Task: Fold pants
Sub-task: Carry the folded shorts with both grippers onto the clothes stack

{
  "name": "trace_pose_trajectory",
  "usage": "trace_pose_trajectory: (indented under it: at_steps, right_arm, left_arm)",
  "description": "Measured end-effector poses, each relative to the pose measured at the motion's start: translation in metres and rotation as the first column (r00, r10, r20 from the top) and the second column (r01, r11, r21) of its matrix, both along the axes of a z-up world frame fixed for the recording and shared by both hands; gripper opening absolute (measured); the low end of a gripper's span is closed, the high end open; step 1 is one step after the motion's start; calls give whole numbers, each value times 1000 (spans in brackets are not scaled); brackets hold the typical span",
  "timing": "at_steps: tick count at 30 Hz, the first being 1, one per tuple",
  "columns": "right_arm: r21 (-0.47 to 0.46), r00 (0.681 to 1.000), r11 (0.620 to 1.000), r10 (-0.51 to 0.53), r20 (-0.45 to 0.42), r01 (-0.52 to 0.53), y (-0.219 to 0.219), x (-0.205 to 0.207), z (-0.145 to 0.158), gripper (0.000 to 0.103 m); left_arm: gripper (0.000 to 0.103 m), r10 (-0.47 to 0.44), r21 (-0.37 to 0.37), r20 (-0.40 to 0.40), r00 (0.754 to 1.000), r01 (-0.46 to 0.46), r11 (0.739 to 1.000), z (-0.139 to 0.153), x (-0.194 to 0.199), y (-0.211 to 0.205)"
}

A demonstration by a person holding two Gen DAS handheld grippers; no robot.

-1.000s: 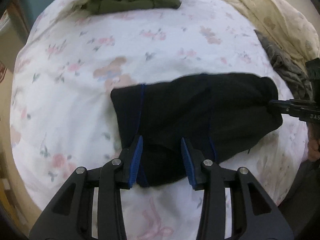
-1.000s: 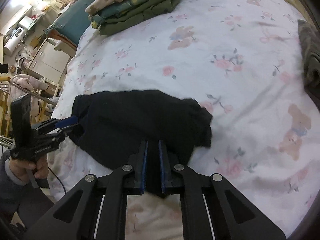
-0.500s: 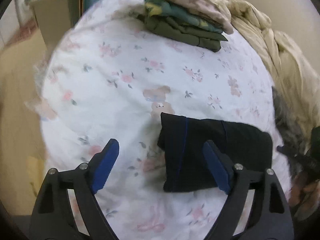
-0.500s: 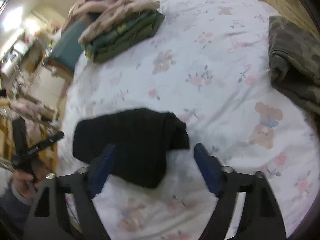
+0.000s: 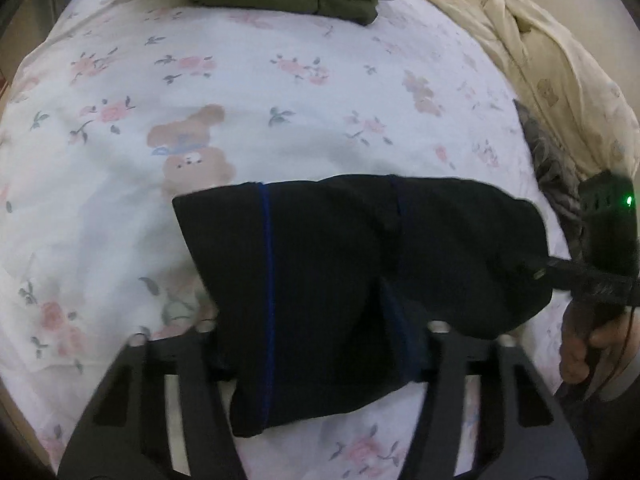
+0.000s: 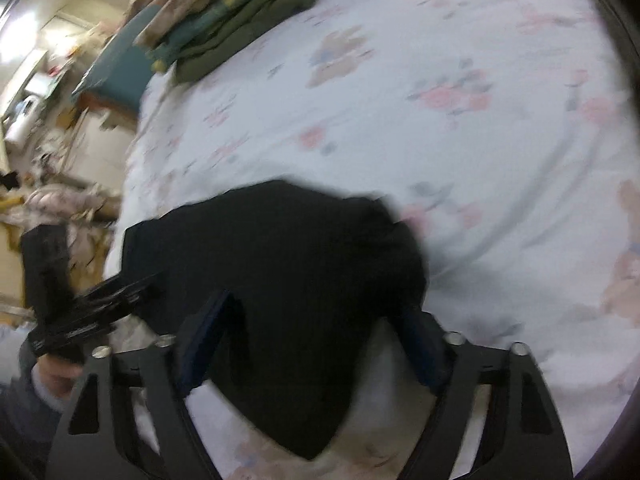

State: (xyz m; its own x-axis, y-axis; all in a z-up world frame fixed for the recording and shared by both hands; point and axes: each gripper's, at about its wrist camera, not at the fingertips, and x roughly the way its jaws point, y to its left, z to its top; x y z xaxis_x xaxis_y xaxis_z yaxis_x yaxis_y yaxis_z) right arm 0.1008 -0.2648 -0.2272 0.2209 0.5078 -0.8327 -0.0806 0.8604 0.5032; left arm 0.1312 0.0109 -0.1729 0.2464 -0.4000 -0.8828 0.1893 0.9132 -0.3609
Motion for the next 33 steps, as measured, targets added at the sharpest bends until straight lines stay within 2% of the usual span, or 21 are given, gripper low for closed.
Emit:
trace_pose_trajectory:
  at_steps: [1, 2, 3, 5, 7, 10, 14, 17, 20, 25, 29, 33]
  right_arm:
    - [-7, 1000, 1000, 11, 8, -11, 2, 0, -1, 54]
    - [12, 1000, 1000, 5, 3, -5, 2, 1, -3, 39]
    - [43, 1000, 999, -9, -3, 9, 0, 1, -4, 34]
    - [46, 999, 999, 0, 35, -1, 3, -1, 2, 27]
    - [46, 996, 999, 26, 81, -30, 11, -3, 15, 26]
    - [96, 987, 995, 5, 163, -21, 12, -5, 38, 25]
    - [141, 970, 989, 5, 243, -40, 16, 5, 72, 25]
    - [154, 950, 986, 18, 310, -70, 24, 28, 102, 25]
    - [140, 929, 985, 40, 369, -98, 32, 77, 135, 25]
    - [83, 903, 987, 93, 420, -140, 52, 176, 176, 25]
    - [43, 899, 989, 113, 423, -144, 69, 264, 192, 25]
    - [7, 918, 990, 128, 376, -141, 89, 348, 177, 25]
  left_arm:
    - [30, -2, -11, 1, 1000, 2, 1000, 0, 1, 1]
    - [23, -3, -35, 4, 1000, 3, 999, 1, 3, 2]
    - [18, 2, -56, 5, 1000, -1, 998, 2, 4, 4]
    - [15, 19, -101, 7, 1000, -18, 995, 6, 3, 12]
    - [14, 31, -105, 36, 999, -27, 994, 11, 0, 15]
    - [14, 74, -160, 104, 992, -56, 986, 31, -3, 24]
    - [14, 118, -210, 168, 979, -82, 974, 69, 4, 37]
    - [14, 156, -222, 215, 964, -108, 969, 101, 20, 44]
    - [14, 178, -221, 269, 947, -119, 968, 134, 56, 49]
    - [14, 163, -181, 331, 929, -107, 978, 169, 162, 63]
    - [14, 151, -134, 354, 923, -110, 985, 172, 245, 69]
    - [15, 172, -113, 336, 926, -142, 983, 155, 313, 78]
